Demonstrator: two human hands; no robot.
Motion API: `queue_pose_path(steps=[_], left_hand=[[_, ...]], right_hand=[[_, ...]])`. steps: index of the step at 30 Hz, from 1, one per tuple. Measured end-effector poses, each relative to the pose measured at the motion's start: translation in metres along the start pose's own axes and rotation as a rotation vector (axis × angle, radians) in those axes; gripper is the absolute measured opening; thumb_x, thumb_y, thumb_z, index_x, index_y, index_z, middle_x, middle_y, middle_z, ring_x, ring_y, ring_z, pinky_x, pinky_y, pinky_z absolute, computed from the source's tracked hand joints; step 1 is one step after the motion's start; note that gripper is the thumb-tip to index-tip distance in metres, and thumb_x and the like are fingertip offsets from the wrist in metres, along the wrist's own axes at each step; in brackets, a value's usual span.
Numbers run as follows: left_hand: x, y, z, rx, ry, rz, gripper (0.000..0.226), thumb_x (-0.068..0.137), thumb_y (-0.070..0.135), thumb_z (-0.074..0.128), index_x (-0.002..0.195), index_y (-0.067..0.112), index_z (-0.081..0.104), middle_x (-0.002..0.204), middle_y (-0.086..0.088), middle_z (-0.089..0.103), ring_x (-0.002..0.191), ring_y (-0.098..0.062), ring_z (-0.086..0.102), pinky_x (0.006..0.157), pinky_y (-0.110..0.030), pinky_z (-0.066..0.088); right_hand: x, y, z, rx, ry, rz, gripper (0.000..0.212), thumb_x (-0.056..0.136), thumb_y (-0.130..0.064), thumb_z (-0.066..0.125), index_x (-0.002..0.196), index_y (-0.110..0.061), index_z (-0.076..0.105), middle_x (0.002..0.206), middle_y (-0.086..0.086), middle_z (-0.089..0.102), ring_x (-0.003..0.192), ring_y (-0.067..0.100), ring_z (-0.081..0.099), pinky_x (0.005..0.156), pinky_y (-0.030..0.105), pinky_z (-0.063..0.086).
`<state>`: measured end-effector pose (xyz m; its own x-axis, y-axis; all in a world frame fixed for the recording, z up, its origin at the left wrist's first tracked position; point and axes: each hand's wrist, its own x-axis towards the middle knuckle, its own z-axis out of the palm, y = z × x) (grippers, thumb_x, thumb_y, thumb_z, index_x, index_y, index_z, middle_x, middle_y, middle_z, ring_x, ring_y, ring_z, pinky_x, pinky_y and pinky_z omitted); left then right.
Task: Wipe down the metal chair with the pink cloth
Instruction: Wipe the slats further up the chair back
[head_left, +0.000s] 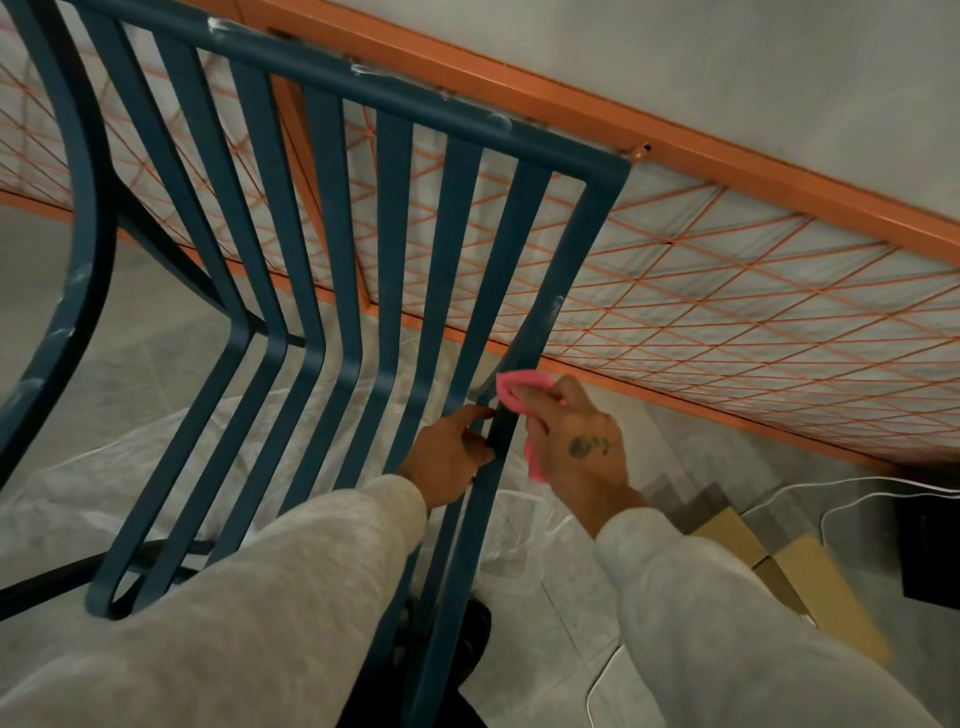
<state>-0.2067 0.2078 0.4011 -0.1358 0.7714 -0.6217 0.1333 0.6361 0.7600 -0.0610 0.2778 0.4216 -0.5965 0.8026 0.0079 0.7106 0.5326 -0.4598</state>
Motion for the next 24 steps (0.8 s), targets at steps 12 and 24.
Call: queue_pose_path(steps=[12, 24], left_hand=[[0.000, -0.002, 0.000, 0.024, -0.008, 0.001, 0.039, 0.093, 0.014, 0.058, 0.130, 0.026, 0.051, 0.110, 0.001, 0.064, 0.105, -0.019, 0.061, 0.099, -0.043, 0.051], [0.002, -0.004, -0.004, 0.021, -0.028, 0.012, 0.033, 0.091, 0.018, 0.062, 0.122, 0.025, 0.056, 0.114, -0.001, 0.067, 0.108, -0.020, 0.062, 0.101, -0.048, 0.049]], right_hand=[[-0.010, -0.002, -0.008, 0.025, -0.128, 0.022, 0.031, 0.096, -0.025, 0.050, 0.124, -0.033, 0.061, 0.119, -0.015, 0.047, 0.080, 0.002, 0.055, 0.065, 0.009, 0.052], [-0.022, -0.003, 0.004, 0.191, -0.165, 0.053, 0.038, 0.096, -0.014, 0.051, 0.124, -0.036, 0.063, 0.119, -0.002, 0.053, 0.083, 0.012, 0.060, 0.068, 0.021, 0.054]])
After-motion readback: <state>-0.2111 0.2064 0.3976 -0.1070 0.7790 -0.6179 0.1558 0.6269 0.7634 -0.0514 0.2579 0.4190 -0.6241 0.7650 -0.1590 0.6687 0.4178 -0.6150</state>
